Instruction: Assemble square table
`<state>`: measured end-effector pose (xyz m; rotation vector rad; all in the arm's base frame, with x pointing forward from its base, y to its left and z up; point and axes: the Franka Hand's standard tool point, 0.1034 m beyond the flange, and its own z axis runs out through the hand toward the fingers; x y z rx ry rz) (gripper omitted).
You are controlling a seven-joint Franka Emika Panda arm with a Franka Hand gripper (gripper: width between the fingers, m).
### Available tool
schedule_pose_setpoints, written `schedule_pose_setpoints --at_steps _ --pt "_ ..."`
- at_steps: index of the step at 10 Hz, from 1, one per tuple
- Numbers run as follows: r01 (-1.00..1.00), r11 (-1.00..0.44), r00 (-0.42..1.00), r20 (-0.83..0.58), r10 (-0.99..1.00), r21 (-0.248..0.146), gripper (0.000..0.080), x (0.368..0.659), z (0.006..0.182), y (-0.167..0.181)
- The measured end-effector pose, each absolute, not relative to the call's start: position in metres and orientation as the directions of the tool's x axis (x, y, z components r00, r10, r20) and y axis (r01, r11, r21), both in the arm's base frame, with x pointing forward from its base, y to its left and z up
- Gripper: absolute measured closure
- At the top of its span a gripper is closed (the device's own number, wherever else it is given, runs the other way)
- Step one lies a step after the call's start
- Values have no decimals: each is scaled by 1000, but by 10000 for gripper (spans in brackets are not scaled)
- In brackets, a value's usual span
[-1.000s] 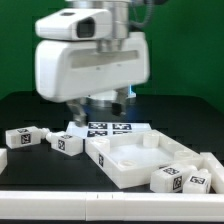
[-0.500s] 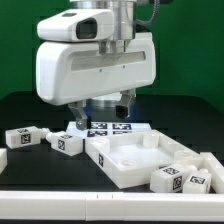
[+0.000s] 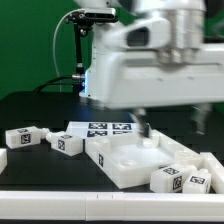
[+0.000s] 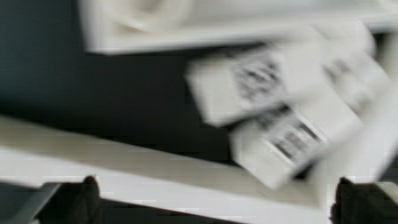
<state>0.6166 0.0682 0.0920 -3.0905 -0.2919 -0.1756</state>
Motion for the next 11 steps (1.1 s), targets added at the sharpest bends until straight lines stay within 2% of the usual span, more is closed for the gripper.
schedule_pose_setpoints --at_steps 1,6,9,10,11 --pt "226 -974 968 116 223 -17 150 621 90 78" --pt "213 -977 972 111 209 -21 150 621 87 78" --pt "-54 -996 992 110 -61 -67 150 625 67 104" --pt "-75 -994 991 103 -83 -81 150 624 60 105" --pt "-63 -995 992 105 -71 -80 150 625 61 105"
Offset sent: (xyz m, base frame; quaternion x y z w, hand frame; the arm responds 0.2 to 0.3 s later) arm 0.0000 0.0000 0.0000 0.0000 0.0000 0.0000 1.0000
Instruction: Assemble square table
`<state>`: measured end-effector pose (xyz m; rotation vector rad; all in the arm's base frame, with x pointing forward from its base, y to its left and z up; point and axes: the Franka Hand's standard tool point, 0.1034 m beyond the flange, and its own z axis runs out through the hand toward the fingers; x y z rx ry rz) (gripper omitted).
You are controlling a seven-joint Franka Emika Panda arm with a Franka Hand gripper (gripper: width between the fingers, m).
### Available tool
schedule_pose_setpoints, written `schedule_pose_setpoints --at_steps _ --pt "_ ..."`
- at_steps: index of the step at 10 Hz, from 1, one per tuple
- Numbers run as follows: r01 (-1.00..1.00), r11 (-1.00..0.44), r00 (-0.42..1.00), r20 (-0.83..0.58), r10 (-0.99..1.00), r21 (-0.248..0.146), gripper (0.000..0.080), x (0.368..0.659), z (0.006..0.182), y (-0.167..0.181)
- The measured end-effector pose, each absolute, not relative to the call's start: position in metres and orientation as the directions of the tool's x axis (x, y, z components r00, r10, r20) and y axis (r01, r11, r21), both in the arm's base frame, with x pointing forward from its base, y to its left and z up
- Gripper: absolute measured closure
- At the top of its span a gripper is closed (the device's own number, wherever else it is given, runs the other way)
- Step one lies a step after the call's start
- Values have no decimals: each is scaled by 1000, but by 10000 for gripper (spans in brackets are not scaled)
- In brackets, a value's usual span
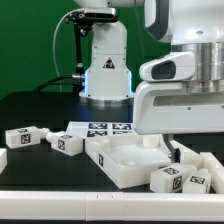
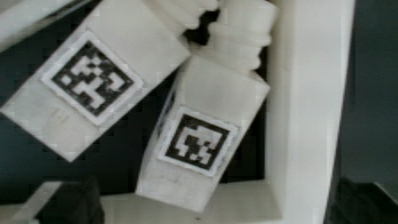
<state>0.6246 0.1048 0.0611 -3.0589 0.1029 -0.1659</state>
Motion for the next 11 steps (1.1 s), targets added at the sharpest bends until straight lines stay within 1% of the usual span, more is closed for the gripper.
schedule_pose_setpoints --at_steps 3,5,8,11 --pt "-62 -995 992 102 -70 -80 150 624 59 105" --pt "-105 -990 990 88 -114 -95 150 628 51 93" --pt "-104 -989 989 96 -114 -102 150 636 45 102" --pt "-74 -992 990 112 -85 -101 150 635 33 102"
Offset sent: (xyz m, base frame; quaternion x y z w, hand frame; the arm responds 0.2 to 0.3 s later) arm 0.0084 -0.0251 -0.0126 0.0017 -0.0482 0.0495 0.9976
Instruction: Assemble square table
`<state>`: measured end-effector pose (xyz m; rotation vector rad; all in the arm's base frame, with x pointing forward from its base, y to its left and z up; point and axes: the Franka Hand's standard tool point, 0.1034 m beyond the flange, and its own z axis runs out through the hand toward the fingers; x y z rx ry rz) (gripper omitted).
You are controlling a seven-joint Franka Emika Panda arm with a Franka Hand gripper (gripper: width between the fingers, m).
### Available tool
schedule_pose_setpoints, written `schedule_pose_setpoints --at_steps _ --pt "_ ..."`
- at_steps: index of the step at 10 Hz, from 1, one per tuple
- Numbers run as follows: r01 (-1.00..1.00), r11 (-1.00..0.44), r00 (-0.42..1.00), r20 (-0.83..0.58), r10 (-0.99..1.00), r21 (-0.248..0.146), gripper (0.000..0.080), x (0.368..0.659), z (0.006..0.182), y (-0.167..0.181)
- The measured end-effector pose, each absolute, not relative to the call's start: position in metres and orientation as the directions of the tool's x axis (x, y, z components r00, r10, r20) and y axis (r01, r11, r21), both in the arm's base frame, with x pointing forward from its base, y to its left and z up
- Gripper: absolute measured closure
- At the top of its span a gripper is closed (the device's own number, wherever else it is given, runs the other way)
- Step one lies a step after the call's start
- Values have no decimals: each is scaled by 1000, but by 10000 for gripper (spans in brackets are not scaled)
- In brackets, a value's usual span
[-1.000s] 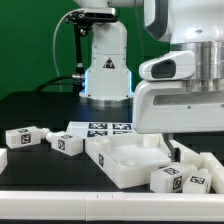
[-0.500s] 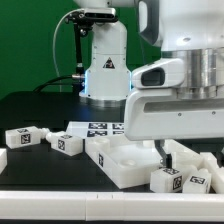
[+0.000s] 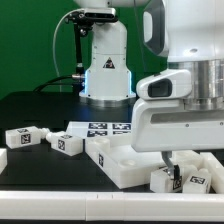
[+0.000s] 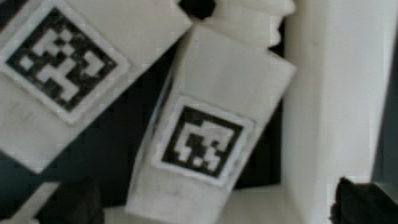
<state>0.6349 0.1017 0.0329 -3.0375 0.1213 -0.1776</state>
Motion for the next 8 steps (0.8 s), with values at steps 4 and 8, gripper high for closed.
schedule_pose_setpoints --at_steps 4,8 --pt "-50 -994 990 125 -63 -100 150 635 26 98" --pt "-22 -995 989 141 -36 -102 150 638 25 91"
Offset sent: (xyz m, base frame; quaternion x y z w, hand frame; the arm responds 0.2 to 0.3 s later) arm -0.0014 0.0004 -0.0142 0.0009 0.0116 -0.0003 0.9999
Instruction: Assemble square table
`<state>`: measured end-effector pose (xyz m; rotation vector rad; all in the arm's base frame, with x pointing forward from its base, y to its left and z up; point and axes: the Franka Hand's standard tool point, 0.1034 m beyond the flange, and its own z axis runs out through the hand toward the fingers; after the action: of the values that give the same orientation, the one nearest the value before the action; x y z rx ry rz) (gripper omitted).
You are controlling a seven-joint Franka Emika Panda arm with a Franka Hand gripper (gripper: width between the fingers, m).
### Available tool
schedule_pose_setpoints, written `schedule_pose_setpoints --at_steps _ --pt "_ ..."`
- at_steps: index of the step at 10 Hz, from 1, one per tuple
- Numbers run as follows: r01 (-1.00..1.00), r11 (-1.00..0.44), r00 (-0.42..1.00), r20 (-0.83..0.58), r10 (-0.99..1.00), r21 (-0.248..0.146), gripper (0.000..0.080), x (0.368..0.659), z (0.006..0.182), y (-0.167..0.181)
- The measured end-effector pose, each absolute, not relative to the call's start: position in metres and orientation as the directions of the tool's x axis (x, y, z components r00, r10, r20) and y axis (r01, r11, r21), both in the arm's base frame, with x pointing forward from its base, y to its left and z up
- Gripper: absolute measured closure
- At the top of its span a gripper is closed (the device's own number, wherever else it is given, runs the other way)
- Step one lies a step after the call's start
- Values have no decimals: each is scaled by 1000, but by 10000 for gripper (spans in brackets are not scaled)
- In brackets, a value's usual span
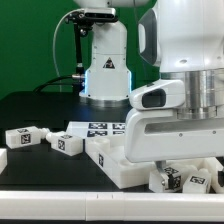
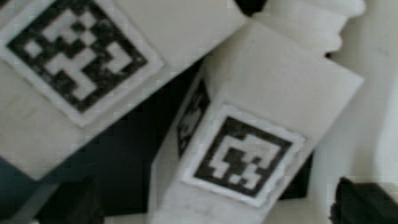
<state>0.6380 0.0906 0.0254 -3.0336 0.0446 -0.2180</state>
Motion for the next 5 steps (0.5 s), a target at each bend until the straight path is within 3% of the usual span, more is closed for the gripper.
schedule_pose_setpoints --at_steps 5 --pt "-13 -995 990 136 -25 -94 150 636 17 82"
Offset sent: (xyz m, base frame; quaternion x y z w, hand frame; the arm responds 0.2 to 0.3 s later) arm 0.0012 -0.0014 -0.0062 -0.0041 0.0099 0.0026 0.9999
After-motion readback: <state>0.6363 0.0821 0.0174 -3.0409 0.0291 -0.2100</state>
